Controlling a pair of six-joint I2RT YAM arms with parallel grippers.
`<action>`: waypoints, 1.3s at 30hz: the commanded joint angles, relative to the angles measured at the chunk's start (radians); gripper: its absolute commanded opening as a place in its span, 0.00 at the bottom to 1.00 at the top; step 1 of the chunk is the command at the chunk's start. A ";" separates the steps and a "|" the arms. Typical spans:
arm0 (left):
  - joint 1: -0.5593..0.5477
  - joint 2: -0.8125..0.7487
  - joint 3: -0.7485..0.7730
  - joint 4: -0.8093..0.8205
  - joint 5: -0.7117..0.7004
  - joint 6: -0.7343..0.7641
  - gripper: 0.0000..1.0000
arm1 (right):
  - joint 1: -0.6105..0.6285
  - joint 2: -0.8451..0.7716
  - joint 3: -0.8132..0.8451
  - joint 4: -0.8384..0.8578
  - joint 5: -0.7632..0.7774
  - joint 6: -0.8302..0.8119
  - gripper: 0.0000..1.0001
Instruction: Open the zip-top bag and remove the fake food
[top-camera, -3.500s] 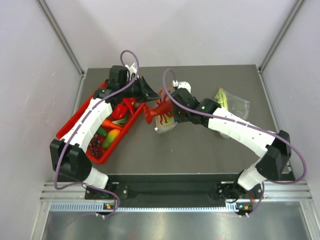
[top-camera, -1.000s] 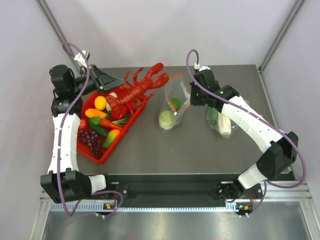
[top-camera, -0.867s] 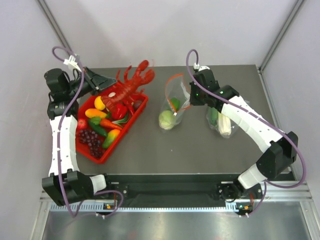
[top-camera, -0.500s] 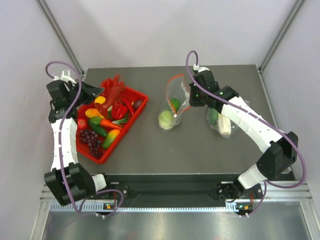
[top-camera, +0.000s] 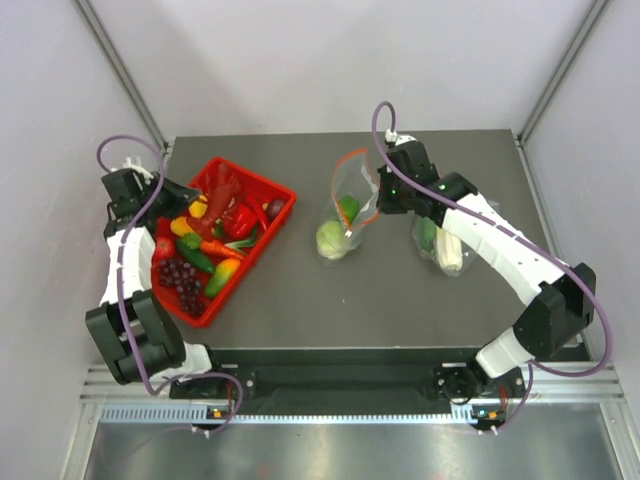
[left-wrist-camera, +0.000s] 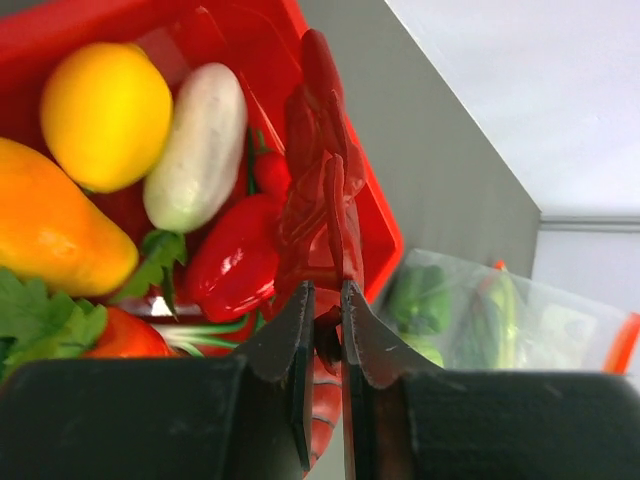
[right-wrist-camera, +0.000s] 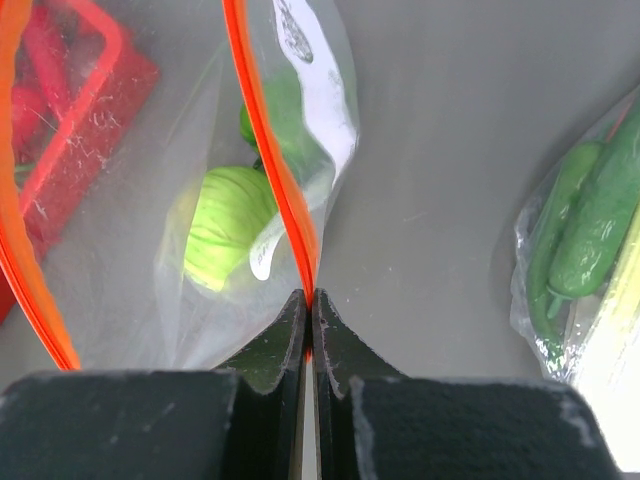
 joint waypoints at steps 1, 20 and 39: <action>0.027 0.053 -0.024 0.057 -0.051 0.051 0.00 | -0.011 -0.022 -0.001 0.037 -0.009 0.011 0.00; 0.081 0.311 0.027 -0.150 -0.140 0.261 0.50 | 0.000 0.015 0.014 0.034 -0.025 0.037 0.00; -0.008 -0.035 0.027 -0.149 -0.152 0.288 0.85 | 0.020 0.012 0.022 0.046 -0.028 0.034 0.00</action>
